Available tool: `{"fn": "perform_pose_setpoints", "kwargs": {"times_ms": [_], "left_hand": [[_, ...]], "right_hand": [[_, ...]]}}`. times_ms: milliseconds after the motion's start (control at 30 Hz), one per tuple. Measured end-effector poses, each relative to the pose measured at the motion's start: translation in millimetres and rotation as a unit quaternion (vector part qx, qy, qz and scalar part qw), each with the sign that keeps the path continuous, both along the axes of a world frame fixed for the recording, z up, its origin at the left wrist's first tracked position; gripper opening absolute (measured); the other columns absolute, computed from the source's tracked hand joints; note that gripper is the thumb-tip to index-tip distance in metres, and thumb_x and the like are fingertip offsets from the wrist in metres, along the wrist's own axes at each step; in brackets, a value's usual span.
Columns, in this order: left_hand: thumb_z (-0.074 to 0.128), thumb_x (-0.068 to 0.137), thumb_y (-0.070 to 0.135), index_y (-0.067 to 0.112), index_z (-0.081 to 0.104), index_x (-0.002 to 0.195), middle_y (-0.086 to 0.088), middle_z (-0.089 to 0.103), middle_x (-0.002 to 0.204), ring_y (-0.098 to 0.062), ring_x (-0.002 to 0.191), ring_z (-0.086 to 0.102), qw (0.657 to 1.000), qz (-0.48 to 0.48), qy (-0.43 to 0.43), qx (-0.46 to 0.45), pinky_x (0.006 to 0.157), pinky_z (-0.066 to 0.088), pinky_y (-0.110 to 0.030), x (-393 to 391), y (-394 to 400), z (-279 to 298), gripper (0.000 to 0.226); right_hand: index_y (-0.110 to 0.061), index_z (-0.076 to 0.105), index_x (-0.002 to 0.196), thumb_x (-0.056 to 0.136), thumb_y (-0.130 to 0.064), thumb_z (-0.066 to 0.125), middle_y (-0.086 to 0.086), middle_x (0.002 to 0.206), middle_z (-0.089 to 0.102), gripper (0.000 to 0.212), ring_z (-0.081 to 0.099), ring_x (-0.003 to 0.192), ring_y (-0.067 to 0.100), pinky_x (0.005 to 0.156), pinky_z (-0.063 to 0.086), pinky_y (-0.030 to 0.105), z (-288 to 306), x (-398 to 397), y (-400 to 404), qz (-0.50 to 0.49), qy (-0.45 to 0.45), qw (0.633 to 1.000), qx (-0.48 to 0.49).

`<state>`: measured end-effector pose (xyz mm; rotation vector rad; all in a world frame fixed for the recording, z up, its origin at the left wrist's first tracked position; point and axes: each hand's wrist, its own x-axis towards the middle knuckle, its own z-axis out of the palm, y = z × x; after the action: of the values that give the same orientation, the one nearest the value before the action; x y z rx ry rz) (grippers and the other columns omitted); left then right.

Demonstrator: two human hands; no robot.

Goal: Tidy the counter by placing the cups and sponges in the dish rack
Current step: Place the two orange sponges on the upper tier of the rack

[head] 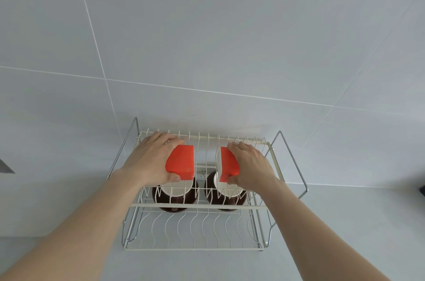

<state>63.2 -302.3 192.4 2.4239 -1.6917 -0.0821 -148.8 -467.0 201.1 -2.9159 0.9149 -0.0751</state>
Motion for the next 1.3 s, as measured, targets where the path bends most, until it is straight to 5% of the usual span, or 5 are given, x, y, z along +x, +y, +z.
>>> {"fn": "perform_pose_setpoints", "kwargs": {"times_ms": [167,367,1300], "left_hand": [[0.084,0.068,0.053,0.037,0.041,0.143,0.015,0.046,0.143,-0.013,0.135,0.038,1.0,0.016,-0.004,0.01,0.112,0.038,-0.038,-4.1,4.2,8.5,0.088],[0.079,0.08,0.043,0.039,0.041,0.145,0.017,0.044,0.148,-0.01,0.138,0.035,0.999,0.033,0.03,0.0,0.107,0.043,-0.039,-10.1,9.1,2.6,0.075],[0.076,0.083,0.043,0.043,0.041,0.146,0.022,0.04,0.153,-0.006,0.142,0.03,0.997,0.037,0.064,-0.032,0.11,0.041,-0.041,-8.5,8.2,-11.6,0.072]], "right_hand": [[-0.019,0.05,0.133,0.073,-0.034,0.082,-0.003,0.131,0.057,0.069,0.053,0.119,0.025,0.09,0.048,0.038,-2.4,-9.2,-0.3,-0.043,0.003,0.999,-0.01],[-0.017,0.054,0.125,0.076,-0.023,0.079,0.0,0.124,0.057,0.056,0.056,0.113,0.028,0.084,0.05,0.039,-9.8,-5.9,-2.4,-0.048,0.01,0.999,-0.012],[-0.014,0.053,0.132,0.078,-0.01,0.075,0.001,0.141,0.053,0.058,0.04,0.139,0.023,0.1,0.048,0.042,-27.8,-6.3,-1.0,-0.066,-0.036,0.997,0.011]]}}
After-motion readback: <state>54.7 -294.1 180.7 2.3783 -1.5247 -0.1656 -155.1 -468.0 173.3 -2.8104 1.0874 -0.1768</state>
